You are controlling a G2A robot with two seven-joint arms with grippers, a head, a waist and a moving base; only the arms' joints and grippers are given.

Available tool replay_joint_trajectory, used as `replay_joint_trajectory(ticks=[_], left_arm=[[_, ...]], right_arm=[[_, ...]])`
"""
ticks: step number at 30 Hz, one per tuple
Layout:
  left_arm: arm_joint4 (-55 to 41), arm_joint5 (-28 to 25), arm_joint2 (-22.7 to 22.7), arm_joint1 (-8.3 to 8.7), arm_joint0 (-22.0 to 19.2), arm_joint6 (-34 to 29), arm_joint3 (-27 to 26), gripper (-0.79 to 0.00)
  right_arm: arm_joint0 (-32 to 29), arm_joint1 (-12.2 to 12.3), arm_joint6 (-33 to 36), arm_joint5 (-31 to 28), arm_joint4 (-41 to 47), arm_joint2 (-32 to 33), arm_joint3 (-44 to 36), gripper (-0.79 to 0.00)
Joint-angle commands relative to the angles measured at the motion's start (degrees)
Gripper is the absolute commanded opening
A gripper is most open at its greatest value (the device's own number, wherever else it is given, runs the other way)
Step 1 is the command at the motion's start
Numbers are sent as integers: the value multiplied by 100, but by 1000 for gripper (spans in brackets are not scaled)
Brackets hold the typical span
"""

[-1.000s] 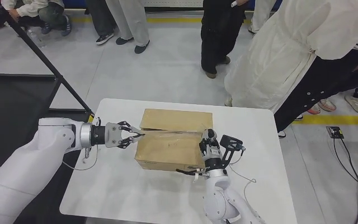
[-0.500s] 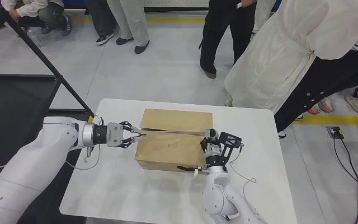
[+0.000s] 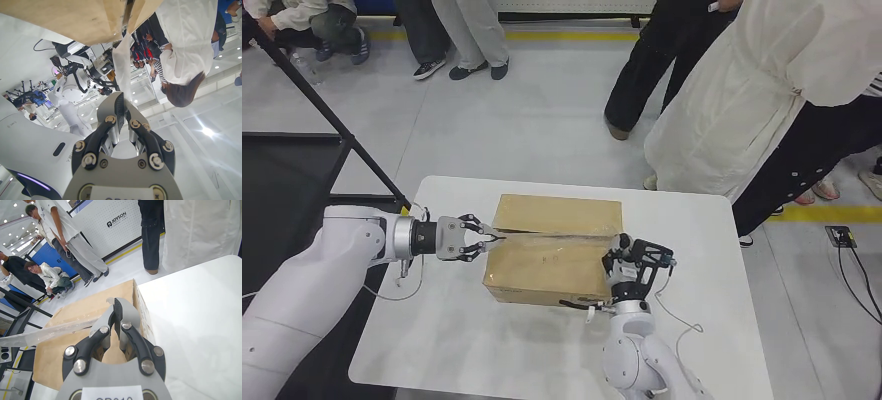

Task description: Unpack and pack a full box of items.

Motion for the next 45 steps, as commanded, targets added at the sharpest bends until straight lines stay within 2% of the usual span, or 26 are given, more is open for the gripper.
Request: replay_joint_trajectory(ticks=[1,9,19,20,24,28,35,45], left_arm=[[7,-9,-7,-12,6,-9,11,-785],[57,3,-21,-59,8,3,50,-785],[72,34,16,-108,-8,33,22,-785],[67,33,22,-111,-9,32,17,-785],[65,31,39,-121,-17,30,15,-785],[77,20,59,-127,-24,19,0,-785],[65,10,88,-129,-43,10,4,-785],[22,-1,132,-127,-75,-2,60,-785]], right_arm=[[-15,-23,-69,-56,-3,-1,29,-785],[-51,-106,5,144,-248,8,87,-785],[0,-178,565,537,-961,-82,133,-782],[12,-189,611,586,-1027,-97,140,-714],[56,-235,792,786,-1301,-163,167,-634],[80,-285,908,988,-1535,-207,187,-597],[102,-369,1081,1221,-1903,-233,222,-606],[238,-489,1567,1497,-2421,-300,401,-542]])
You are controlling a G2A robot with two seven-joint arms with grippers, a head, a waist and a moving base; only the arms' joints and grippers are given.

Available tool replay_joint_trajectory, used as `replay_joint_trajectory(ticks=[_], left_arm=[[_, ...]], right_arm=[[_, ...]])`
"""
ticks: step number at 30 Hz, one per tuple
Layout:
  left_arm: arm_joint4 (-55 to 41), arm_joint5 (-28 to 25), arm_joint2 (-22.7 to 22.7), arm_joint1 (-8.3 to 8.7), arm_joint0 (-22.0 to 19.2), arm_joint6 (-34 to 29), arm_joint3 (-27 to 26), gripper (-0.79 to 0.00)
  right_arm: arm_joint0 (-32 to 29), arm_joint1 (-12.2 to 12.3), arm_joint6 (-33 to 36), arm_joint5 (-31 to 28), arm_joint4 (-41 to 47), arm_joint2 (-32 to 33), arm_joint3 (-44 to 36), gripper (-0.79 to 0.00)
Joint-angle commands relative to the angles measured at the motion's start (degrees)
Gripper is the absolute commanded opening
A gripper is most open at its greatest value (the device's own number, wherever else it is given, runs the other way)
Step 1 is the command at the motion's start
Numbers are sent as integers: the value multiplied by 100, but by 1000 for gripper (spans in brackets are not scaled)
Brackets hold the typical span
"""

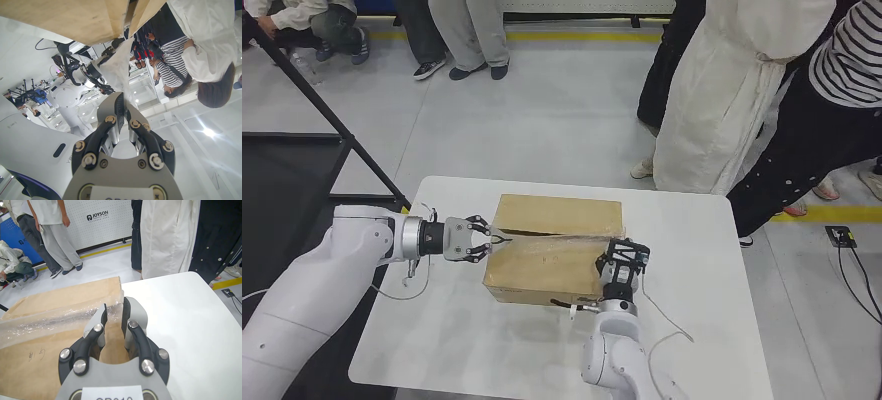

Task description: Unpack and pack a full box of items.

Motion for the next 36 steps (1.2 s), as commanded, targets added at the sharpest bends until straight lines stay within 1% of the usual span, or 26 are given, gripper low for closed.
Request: replay_joint_trajectory(ticks=[1,2,6,8,15,24,28,29,31,32,33,35,36], left_arm=[[-13,-5,12,0,-5,-5,4,-785],[-18,-6,19,1,-8,-6,10,-785],[-37,-8,51,2,-27,-8,19,-785],[-42,-13,68,4,-37,-13,31,-785],[-74,-27,141,6,-79,-27,73,-785],[-105,-62,231,9,-143,-62,157,-785],[-126,-68,273,9,-176,-68,191,-785],[-136,-68,284,8,-185,-68,200,-785],[-144,-72,305,9,-202,-72,215,-785],[-149,-74,316,10,-209,-74,225,-785],[-164,-76,322,11,-217,-76,241,-785],[-175,-80,339,14,-234,-80,257,-785],[-184,-85,344,16,-240,-85,268,-785]], right_arm=[[28,-20,115,30,-88,-5,35,-529],[43,-32,174,54,-138,-8,55,-520],[111,-85,379,201,-374,-25,135,-443],[135,-112,458,245,-474,-33,162,-428],[222,-207,627,429,-846,-30,268,-425],[317,-327,878,458,-1110,29,417,-428],[323,-369,1032,450,-1247,70,451,-416],[323,-378,1070,452,-1296,82,460,-400],[315,-396,1132,466,-1396,104,466,-256],[309,-405,1159,466,-1443,115,466,-228],[300,-414,1182,461,-1481,127,458,-225],[276,-431,1215,452,-1555,156,436,-166],[263,-439,1229,455,-1593,173,427,-175]])
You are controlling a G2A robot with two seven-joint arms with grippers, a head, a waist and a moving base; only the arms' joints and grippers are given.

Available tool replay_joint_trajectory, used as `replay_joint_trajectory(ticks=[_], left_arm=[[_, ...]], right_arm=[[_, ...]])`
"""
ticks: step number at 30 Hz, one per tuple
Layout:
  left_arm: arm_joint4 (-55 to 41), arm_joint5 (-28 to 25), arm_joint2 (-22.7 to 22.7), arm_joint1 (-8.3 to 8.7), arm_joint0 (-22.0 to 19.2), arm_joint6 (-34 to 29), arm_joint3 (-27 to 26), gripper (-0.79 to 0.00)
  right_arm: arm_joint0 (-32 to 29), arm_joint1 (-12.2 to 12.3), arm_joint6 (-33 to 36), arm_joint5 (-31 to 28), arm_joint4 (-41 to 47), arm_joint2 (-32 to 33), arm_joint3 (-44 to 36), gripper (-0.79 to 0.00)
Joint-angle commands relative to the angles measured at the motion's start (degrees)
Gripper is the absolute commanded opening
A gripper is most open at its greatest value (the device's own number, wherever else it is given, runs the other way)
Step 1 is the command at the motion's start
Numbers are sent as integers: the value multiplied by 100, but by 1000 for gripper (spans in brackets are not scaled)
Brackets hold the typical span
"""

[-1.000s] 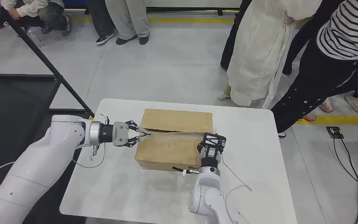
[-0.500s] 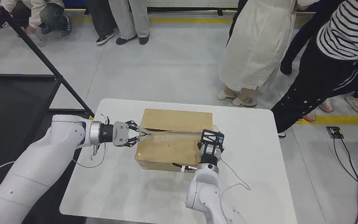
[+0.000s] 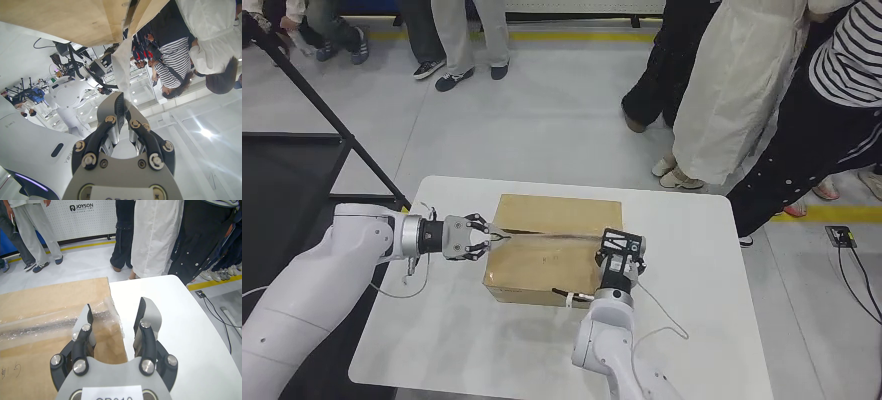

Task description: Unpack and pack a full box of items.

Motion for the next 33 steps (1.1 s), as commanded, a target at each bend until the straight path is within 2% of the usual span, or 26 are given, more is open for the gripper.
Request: replay_joint_trajectory(ticks=[1,2,9,14,19,22,29,33], left_arm=[[-10,-7,14,4,-11,-7,12,-785],[-13,-12,26,6,-18,-12,16,-785],[-45,-26,95,15,-42,-26,34,-785],[-73,-28,156,17,-69,-28,61,-785],[-98,-38,214,16,-96,-38,96,-785],[-112,-44,248,12,-116,-44,118,-785],[-119,-53,326,-2,-171,-53,197,-785],[-139,-66,364,-14,-190,-66,248,-785]], right_arm=[[-20,-14,29,-7,-69,26,-12,-179],[-27,-25,67,-14,-117,49,-12,-172],[32,-91,332,-40,-302,188,98,-259],[62,-145,510,-11,-399,281,189,-268],[66,-187,732,-67,-530,375,225,-228],[52,-212,797,-101,-601,421,230,-246],[34,-275,846,-177,-685,525,250,-228],[-3,-311,696,-264,-671,557,220,-249]])
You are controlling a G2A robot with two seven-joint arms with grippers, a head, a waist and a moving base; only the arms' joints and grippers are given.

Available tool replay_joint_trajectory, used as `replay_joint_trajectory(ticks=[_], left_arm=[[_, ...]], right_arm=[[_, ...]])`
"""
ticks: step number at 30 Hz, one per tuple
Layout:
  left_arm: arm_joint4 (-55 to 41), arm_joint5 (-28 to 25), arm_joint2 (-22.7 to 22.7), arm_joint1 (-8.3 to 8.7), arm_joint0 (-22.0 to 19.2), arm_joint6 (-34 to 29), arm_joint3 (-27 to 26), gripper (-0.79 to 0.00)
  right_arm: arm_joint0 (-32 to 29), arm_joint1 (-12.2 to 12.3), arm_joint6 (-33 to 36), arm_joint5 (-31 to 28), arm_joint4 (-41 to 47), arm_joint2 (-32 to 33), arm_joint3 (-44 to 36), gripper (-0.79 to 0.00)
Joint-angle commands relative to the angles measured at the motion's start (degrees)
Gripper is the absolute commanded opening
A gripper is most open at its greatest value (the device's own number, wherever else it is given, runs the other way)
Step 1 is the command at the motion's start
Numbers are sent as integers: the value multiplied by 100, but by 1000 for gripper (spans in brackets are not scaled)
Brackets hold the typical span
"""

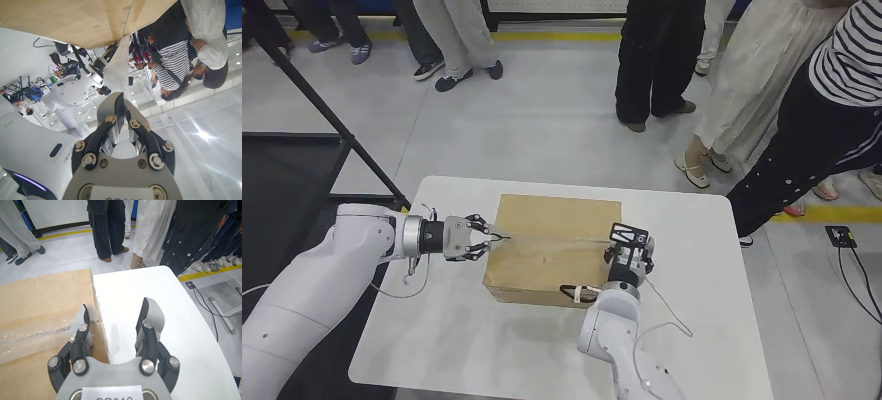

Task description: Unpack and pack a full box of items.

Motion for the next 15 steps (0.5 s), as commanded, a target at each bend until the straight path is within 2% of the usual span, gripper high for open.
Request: replay_joint_trajectory(ticks=[1,3,9,15], left_arm=[[-9,-2,17,-5,-10,-2,13,-785],[-11,-6,33,-8,-21,-6,23,-785],[-34,-7,97,-21,-51,-7,27,-785],[-67,-3,170,-27,-89,-3,28,-785]], right_arm=[[-29,-17,-127,-9,21,9,-37,-240],[-75,-38,-322,-5,57,17,-107,-259],[-260,-83,-785,-42,187,91,-331,-111],[-338,-121,-822,-83,148,180,-488,-102]])
